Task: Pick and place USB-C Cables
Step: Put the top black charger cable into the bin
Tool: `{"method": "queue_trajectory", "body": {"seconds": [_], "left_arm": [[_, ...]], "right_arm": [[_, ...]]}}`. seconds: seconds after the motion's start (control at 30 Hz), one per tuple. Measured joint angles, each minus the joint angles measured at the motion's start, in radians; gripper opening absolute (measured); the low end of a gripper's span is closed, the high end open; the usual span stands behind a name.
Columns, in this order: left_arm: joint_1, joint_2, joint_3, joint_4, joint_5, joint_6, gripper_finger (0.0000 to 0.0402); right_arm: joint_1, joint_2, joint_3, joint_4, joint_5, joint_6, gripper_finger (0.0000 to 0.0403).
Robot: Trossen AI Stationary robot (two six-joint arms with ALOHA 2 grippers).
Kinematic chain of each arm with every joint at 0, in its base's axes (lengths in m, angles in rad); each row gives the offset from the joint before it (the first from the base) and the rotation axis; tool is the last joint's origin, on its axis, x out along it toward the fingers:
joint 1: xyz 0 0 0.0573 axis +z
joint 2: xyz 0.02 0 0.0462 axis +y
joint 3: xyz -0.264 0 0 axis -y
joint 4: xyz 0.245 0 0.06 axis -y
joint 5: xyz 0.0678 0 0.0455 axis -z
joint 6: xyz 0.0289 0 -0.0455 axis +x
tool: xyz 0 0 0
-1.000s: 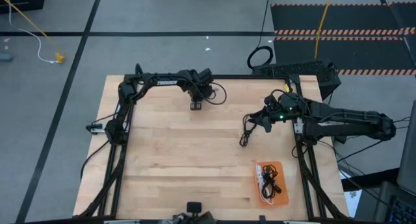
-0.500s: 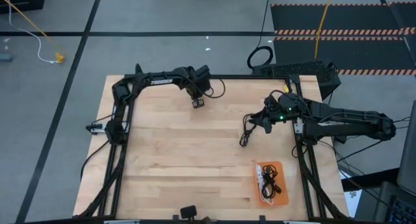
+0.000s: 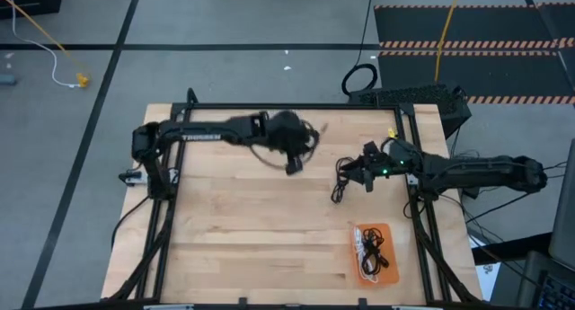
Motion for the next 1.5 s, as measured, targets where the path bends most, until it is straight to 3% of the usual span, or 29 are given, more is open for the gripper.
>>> {"method": "queue_trajectory", "body": {"seconds": [0.23, 0.37, 0.83, 1.0, 1.5], "left_arm": [[-0.163, 0.000, -0.003, 0.258, -0.097, -0.046, 0.0029], [-0.203, 0.000, -0.003, 0.404, -0.130, -0.073, 0.0029], [-0.247, 0.080, -0.001, 0.642, -0.127, -0.165, 0.0030], [-0.242, 0.128, -0.001, 0.736, -0.079, -0.204, 0.0030], [-0.217, 0.134, -0.002, 0.780, -0.075, -0.184, 0.0031]], "right_arm": [[0.024, -0.001, -0.216, 0.720, -0.023, 0.052, 0.0164], [0.024, -0.001, -0.263, 0.903, -0.025, 0.063, 0.0173], [0.024, 0.003, -0.165, 0.856, -0.071, -0.044, 0.0205], [0.024, 0.016, -0.115, 0.795, -0.079, -0.083, 0.0205], [0.024, 0.026, -0.085, 0.740, -0.128, -0.043, 0.0205]]}}
